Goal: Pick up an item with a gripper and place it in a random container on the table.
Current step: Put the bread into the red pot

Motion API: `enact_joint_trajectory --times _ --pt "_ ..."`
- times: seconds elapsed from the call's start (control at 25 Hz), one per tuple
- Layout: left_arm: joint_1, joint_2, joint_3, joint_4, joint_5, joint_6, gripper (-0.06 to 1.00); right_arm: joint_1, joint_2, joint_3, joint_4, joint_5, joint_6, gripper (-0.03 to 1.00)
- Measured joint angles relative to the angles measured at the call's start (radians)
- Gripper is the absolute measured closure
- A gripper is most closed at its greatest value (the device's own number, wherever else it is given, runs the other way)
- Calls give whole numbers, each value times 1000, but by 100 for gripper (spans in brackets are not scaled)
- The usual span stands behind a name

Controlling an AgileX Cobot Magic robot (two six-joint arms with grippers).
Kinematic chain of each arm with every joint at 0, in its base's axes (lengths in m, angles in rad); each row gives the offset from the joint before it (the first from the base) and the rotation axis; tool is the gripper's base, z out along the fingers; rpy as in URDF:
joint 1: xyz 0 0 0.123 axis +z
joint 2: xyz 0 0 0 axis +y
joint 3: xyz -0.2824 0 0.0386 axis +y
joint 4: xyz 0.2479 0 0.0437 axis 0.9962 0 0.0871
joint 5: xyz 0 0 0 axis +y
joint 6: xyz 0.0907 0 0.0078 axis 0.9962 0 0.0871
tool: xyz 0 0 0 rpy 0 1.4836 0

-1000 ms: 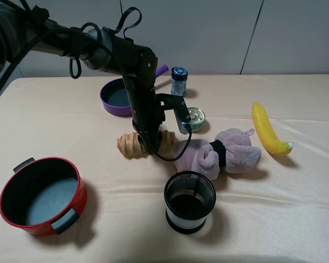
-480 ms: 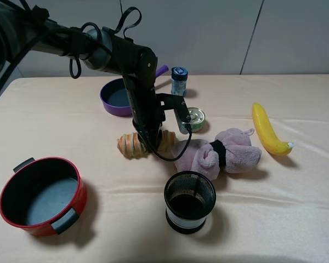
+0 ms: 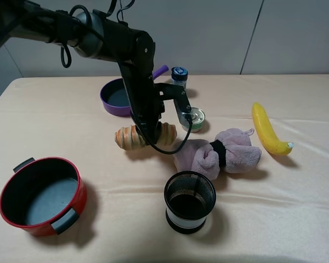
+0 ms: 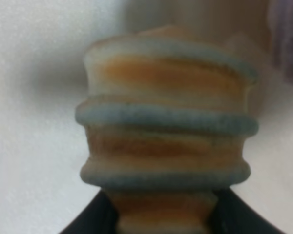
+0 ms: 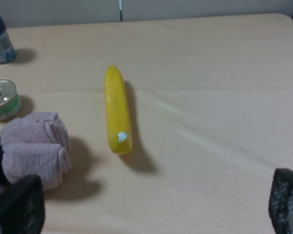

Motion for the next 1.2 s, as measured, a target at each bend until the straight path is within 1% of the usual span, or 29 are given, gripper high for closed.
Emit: enact_joint_trajectory --times 0.32,0.48,0.84,1.08,1.2 --pt "0 -81 -1 1 76 0 63 0 0 0 0 0 0 27" --pt "0 -128 -1 1 131 -13 63 0 0 0 0 0 0 27" --pt "0 -235 -1 4 233 -121 64 0 0 0 0 0 0 27" --pt "0 -282 -1 16 325 -190 64 0 0 0 0 0 0 27" --pt "0 -303 -1 24 325 -208 65 0 0 0 0 0 0 27"
